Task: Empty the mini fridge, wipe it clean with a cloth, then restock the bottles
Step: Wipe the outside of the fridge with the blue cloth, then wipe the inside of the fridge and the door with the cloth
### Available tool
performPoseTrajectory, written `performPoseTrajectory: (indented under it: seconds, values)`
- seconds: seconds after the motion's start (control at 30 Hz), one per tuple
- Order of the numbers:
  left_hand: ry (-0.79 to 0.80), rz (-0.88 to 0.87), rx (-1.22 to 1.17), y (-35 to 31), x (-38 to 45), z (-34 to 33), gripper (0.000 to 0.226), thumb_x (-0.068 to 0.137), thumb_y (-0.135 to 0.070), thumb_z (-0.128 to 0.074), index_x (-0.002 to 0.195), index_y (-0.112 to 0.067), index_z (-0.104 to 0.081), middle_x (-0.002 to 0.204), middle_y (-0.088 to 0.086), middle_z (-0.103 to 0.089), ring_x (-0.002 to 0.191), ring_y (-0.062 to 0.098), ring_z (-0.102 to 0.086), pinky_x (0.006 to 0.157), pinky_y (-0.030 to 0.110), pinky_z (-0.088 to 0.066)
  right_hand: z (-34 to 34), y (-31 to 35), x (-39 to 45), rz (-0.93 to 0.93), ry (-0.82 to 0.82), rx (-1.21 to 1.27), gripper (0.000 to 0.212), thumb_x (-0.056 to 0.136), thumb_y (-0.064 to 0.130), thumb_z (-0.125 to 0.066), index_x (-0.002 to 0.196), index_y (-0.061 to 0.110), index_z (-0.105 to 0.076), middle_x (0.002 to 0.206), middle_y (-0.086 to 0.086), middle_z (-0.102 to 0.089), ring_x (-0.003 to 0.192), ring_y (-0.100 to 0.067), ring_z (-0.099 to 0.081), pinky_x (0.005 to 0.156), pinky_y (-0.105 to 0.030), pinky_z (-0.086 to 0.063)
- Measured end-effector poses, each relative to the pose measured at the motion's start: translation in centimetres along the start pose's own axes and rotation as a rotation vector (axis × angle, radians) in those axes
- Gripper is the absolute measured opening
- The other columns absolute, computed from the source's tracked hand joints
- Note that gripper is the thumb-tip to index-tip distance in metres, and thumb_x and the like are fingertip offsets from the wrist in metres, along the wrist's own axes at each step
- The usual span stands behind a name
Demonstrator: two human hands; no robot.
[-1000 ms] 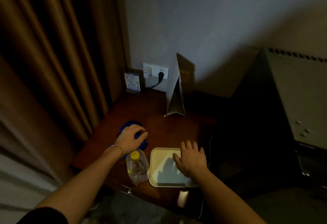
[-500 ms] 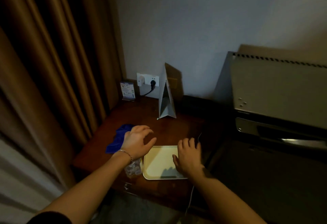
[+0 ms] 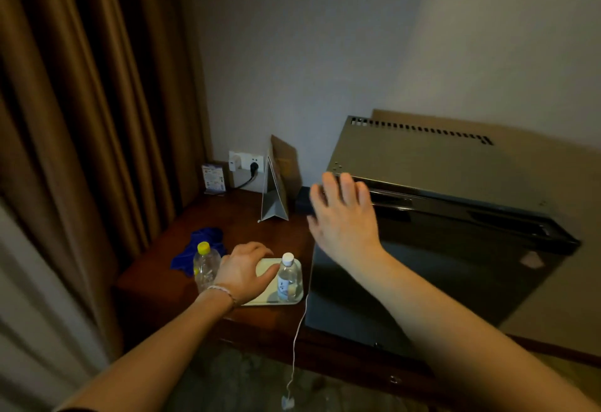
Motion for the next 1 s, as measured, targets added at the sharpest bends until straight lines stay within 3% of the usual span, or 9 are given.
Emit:
performPoseTrajectory:
  seconds: [0.1,0.17,0.5,0.73,1.0]
  values:
    - [-0.008,0.001,0.013,-2.7,-0.2,2.0,0.047,0.089,-0.065,-0.043,0.124,-0.036,-0.057,0.13,-0.015,-0.052,0.124,0.011,-0.044,0.1,0.041,-0.043,1.4,-1.7,0.1,-0.263,0.048,0.09,0.05,0.091,0.053,-0.055,0.117,0.01,-0.057,0.115,-0.012,-0.055,0.107,-0.029,-0.052,0.089,-0.042,-0.043]
    - [0.008,0.011,0.024,-4.1,-0.2,3.1,0.046,0.09,-0.063,-0.045,0.126,-0.036,-0.055,0.132,-0.015,-0.05,0.126,0.011,-0.042,0.101,0.041,-0.042,1.2,-2.1,-0.5,-0.338,0.115,0.142,0.05,0.093,0.056,-0.051,0.116,0.012,-0.058,0.115,-0.01,-0.056,0.109,-0.029,-0.052,0.09,-0.041,-0.043]
    - [0.116,0.044,0.011,-4.4,-3.4,4.5,0.044,0.091,-0.058,-0.046,0.126,-0.033,-0.055,0.132,-0.011,-0.051,0.126,0.014,-0.044,0.102,0.041,-0.043,1.1,-1.5,-2.2,-0.368,0.139,0.168,0.061,0.094,0.063,-0.045,0.126,0.011,-0.054,0.123,-0.009,-0.052,0.116,-0.025,-0.048,0.101,-0.038,-0.041]
    - [0.128,0.045,-0.003,-1.6,-6.1,5.4,0.045,0.089,-0.059,-0.046,0.125,-0.034,-0.056,0.129,-0.011,-0.053,0.118,0.012,-0.048,0.098,0.035,-0.047,2.1,-0.8,-1.7,-0.404,0.175,0.137,0.064,0.094,0.065,-0.043,0.124,0.011,-0.055,0.121,-0.01,-0.052,0.112,-0.024,-0.049,0.098,-0.037,-0.043]
    - [0.12,0.038,0.033,0.5,-7.4,6.2,0.05,0.089,-0.061,-0.046,0.128,-0.031,-0.054,0.134,-0.01,-0.052,0.121,0.014,-0.048,0.099,0.039,-0.046,2.7,0.3,-1.8,-0.489,0.127,0.177,0.067,0.092,0.071,-0.037,0.119,0.014,-0.06,0.117,-0.008,-0.057,0.11,-0.025,-0.052,0.094,-0.04,-0.046]
Point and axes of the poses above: each hand's wrist, its own x-axis towards the middle knuckle, its own z-axis out of the back of the hand, y = z × x, the point moved 1 cm from there along x, towards the middle knuckle
